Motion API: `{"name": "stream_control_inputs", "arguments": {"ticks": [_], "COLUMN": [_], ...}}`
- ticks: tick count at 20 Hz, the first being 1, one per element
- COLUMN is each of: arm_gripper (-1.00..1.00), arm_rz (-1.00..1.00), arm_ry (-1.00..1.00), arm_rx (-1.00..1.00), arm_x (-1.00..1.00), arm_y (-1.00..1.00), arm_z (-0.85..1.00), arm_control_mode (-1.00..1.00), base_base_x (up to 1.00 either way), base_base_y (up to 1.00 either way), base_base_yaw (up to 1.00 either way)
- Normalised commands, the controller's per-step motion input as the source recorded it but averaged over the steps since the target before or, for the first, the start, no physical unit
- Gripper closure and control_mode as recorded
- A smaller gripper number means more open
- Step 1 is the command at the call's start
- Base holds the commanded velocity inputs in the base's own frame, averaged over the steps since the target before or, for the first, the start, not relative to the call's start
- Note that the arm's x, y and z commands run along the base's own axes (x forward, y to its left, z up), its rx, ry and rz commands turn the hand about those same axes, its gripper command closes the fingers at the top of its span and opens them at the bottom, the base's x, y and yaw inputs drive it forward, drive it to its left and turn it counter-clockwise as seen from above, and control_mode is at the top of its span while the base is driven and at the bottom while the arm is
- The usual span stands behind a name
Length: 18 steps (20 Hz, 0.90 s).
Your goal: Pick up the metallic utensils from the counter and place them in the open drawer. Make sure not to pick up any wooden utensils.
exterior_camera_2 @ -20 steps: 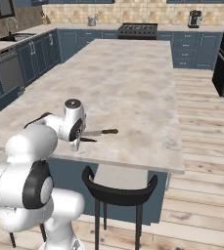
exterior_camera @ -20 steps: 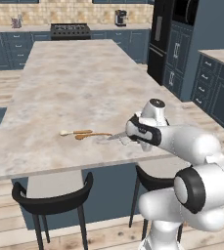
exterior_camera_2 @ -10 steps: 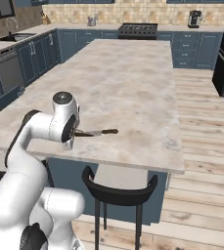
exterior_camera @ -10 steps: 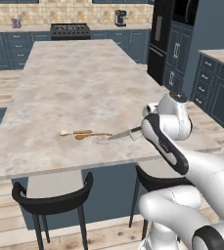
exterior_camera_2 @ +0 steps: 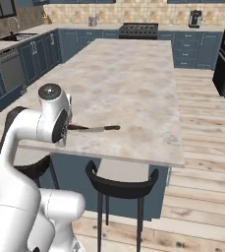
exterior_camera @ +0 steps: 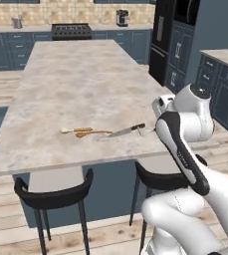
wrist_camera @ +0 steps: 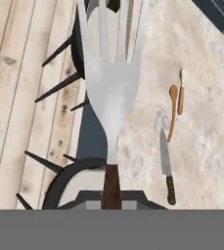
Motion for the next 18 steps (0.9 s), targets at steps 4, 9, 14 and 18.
{"name": "stream_control_inputs", "arguments": {"ticks": [4,9,14,18], "arm_gripper": [1.00,1.00,1.00,1.00], "arm_rz": [0.00,0.00,0.00,0.00], "arm_ry": [0.00,0.00,0.00,0.00], "arm_rx": [0.00,0.00,0.00,0.00], "arm_x": [0.00,0.00,0.00,0.00], "arm_y": [0.00,0.00,0.00,0.00], "arm_z": [0.00,0.00,0.00,0.00], "arm_control_mode": [1.00,1.00,1.00,1.00], "base_base_x": [-0.65,-0.22,0.00,0.06], "base_base_y": [0.88,1.00,1.00,1.00], "base_base_yaw": [0.00,0.00,-0.01,-0.14]}}
